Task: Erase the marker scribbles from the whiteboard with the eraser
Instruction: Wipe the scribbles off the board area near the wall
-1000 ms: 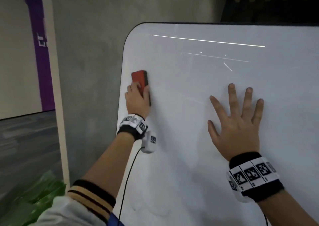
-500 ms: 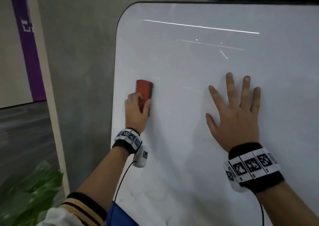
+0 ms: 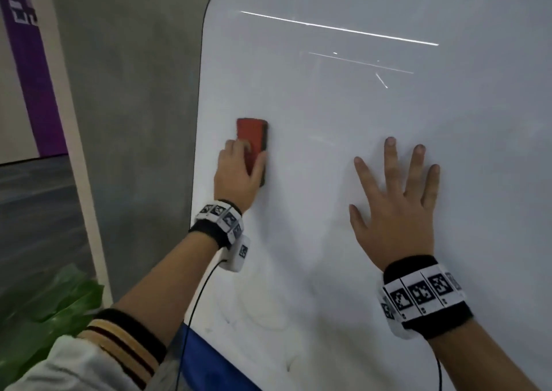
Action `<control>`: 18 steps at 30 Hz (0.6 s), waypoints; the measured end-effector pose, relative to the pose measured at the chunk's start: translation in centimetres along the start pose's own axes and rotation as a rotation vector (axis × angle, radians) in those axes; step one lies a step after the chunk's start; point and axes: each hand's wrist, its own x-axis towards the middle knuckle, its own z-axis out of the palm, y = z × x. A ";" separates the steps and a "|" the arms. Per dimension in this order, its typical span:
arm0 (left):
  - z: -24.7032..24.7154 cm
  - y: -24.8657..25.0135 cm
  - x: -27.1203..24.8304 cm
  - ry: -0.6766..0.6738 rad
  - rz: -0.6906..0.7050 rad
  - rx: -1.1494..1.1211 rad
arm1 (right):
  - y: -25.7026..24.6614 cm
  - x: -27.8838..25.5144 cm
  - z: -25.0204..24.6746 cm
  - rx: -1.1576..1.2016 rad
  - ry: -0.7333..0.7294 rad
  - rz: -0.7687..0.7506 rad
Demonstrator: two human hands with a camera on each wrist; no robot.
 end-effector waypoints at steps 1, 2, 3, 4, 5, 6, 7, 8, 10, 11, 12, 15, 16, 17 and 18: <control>-0.2 -2.3 1.1 0.075 -0.175 -0.035 | 0.4 -0.2 0.0 -0.010 -0.010 -0.017; -0.4 -4.8 1.9 0.144 -0.385 -0.089 | 0.7 -0.4 0.0 -0.017 -0.018 -0.030; -0.6 -6.7 2.3 0.179 -0.587 -0.134 | 0.9 -0.5 0.0 -0.022 -0.024 -0.039; -0.6 -8.2 2.0 0.178 -0.744 -0.152 | 0.9 -0.7 0.1 -0.025 -0.030 -0.045; -0.7 -8.8 1.2 0.165 -0.831 -0.150 | 0.7 -0.9 0.1 -0.023 -0.033 -0.048; -0.5 -9.0 0.0 0.147 -0.857 -0.152 | 0.4 -1.2 0.3 -0.016 -0.033 -0.051; -0.4 -8.5 -1.2 0.129 -0.835 -0.152 | -0.2 -1.5 0.5 -0.007 -0.031 -0.061; -0.3 -7.4 -2.5 0.113 -0.758 -0.141 | -0.9 -1.7 0.8 -0.002 -0.034 -0.078; -0.2 -4.7 -4.6 0.030 -0.490 -0.121 | -2.5 -2.0 1.4 0.003 -0.061 -0.121; -0.3 -3.4 -5.1 -0.040 -0.338 -0.110 | -3.3 -2.0 1.7 0.009 -0.075 -0.132; -0.6 -2.5 -5.0 -0.113 -0.216 -0.095 | -3.9 -2.0 1.9 0.016 -0.086 -0.130; -1.2 -3.7 -2.8 -0.083 -0.264 -0.115 | -4.6 -1.8 2.3 0.023 -0.094 -0.109; -1.2 -5.2 -2.2 -0.024 -0.377 -0.142 | -4.5 -1.8 2.4 0.022 -0.092 -0.112; -1.2 -6.9 -2.1 0.021 -0.489 -0.163 | -4.3 -1.9 2.6 0.021 -0.091 -0.118; -1.0 -8.6 -2.5 0.043 -0.584 -0.164 | -4.0 -2.0 2.7 0.019 -0.088 -0.124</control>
